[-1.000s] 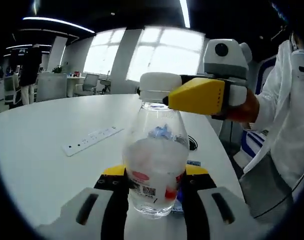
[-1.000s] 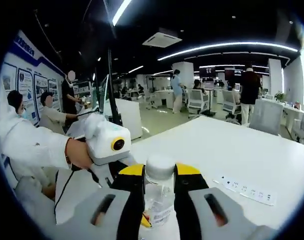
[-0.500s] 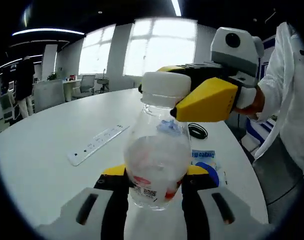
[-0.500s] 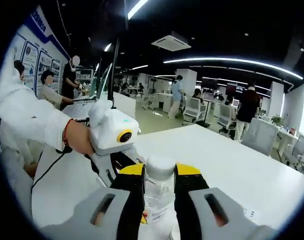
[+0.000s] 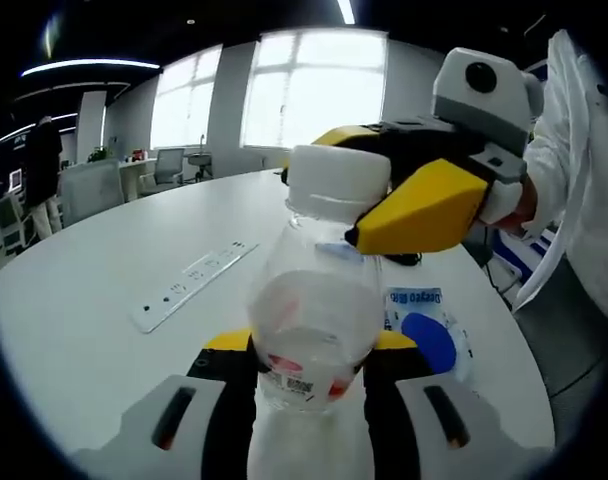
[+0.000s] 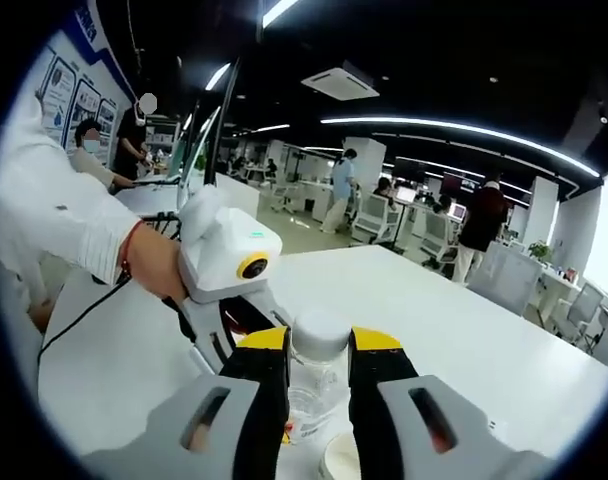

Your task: Arrange the tabletop items into an orderly group along one side of the table until the central work area is clear of visible clutter.

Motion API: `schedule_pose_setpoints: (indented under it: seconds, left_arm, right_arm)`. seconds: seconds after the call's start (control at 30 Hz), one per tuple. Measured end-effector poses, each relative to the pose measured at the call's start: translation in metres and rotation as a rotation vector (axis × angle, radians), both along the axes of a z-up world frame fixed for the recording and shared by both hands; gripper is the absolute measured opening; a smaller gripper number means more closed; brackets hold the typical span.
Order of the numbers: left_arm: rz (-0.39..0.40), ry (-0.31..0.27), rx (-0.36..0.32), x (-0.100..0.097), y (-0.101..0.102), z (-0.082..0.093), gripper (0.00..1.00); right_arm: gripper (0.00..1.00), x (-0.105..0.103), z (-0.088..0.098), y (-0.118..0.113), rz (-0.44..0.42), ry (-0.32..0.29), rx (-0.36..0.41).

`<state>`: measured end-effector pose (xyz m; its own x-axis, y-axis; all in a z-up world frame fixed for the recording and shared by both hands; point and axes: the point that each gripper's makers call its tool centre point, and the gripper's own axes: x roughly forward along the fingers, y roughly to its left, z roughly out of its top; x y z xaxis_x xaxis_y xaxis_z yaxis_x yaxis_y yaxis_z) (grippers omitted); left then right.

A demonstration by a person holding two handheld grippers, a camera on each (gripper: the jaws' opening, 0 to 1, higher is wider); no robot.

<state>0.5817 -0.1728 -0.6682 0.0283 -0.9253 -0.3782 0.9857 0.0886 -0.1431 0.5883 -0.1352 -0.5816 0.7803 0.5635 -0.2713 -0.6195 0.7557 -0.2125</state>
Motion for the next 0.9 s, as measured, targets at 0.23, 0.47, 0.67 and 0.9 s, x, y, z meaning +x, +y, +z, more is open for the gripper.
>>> schedule_pose_setpoints:
  seconds: [0.23, 0.47, 0.67, 0.9]
  left_arm:
    - [-0.009, 0.000, 0.001, 0.003, -0.003, -0.006, 0.41]
    - [-0.017, 0.003, 0.003, 0.005, -0.004, -0.011, 0.41]
    - [-0.011, 0.008, 0.010, 0.007, -0.005, -0.014, 0.42]
    - [-0.009, 0.010, 0.010, 0.007, -0.004, -0.015, 0.42]
  right_arm:
    - [0.20, 0.004, -0.007, -0.004, -0.020, -0.006, -0.022]
    - [0.20, 0.006, -0.012, -0.006, -0.037, -0.004, -0.037]
    - [0.20, 0.007, -0.018, -0.009, -0.052, 0.003, -0.051]
    - [0.20, 0.007, -0.019, -0.014, -0.073, 0.023, -0.039]
